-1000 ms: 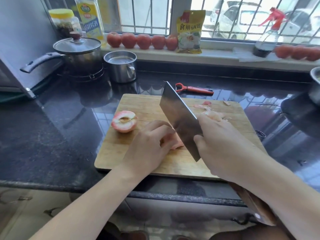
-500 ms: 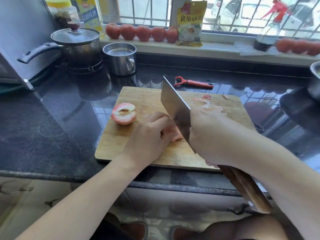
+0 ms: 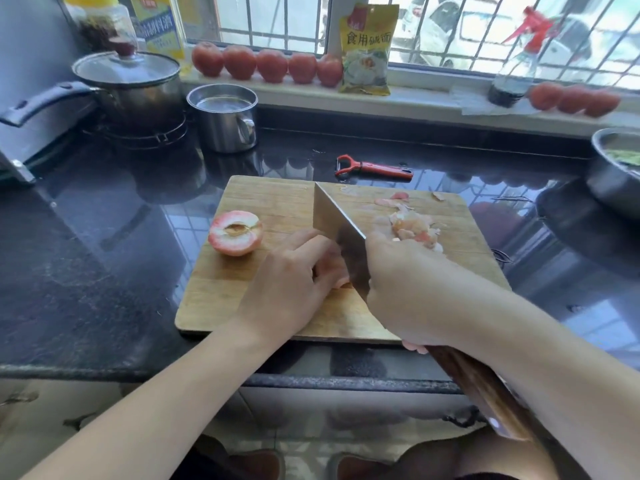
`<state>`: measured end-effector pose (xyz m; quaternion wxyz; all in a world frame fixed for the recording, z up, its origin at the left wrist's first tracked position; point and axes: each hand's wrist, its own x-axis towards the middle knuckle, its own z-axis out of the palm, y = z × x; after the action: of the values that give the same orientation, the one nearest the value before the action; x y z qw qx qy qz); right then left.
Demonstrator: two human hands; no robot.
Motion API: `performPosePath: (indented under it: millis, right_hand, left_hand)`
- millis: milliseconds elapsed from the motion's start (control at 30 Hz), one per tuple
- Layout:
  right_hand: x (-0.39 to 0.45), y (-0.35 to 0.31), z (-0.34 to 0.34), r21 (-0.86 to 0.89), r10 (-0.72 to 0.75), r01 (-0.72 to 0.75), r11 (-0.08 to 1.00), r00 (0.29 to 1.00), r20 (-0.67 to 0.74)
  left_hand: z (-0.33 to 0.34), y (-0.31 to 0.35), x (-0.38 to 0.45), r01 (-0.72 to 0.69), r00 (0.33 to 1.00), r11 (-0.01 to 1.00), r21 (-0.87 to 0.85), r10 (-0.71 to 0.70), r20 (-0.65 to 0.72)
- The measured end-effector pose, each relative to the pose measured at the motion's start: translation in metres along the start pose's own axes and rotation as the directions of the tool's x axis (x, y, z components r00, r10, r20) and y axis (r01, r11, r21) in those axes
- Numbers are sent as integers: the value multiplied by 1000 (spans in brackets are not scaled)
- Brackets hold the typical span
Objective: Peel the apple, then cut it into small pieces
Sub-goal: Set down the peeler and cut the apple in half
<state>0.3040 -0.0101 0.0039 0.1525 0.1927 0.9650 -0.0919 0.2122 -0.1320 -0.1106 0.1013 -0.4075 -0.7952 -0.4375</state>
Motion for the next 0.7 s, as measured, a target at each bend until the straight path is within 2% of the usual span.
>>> performPosePath:
  millis: [33, 133, 233, 333, 433, 700]
  right_hand:
    - [-3, 0, -2, 1, 22, -22, 1000, 1000, 3]
    - [-9, -1, -20, 31, 26, -23, 999, 995, -100]
    - [-11, -7, -42, -21, 12, -15, 1000, 992, -126]
    - [0, -12, -24, -98, 45, -51, 994, 997, -63]
    - [15, -14, 8, 15, 51, -51, 999, 999, -11]
    - [17, -7, 1, 38, 31, -31, 999, 999, 9]
  left_hand:
    - [0, 1, 2, -5, 1000, 1000, 24, 6, -9]
    - [-9, 13, 18, -72, 990, 991, 112, 84, -112]
    - [-24, 24, 35, -139, 966, 975, 171, 171, -193]
    - [-13, 10, 29, -61, 988, 980, 189, 86, -129]
    - [7, -10, 14, -16, 997, 995, 98, 23, -74]
    - [7, -8, 11, 45, 999, 997, 62, -44, -19]
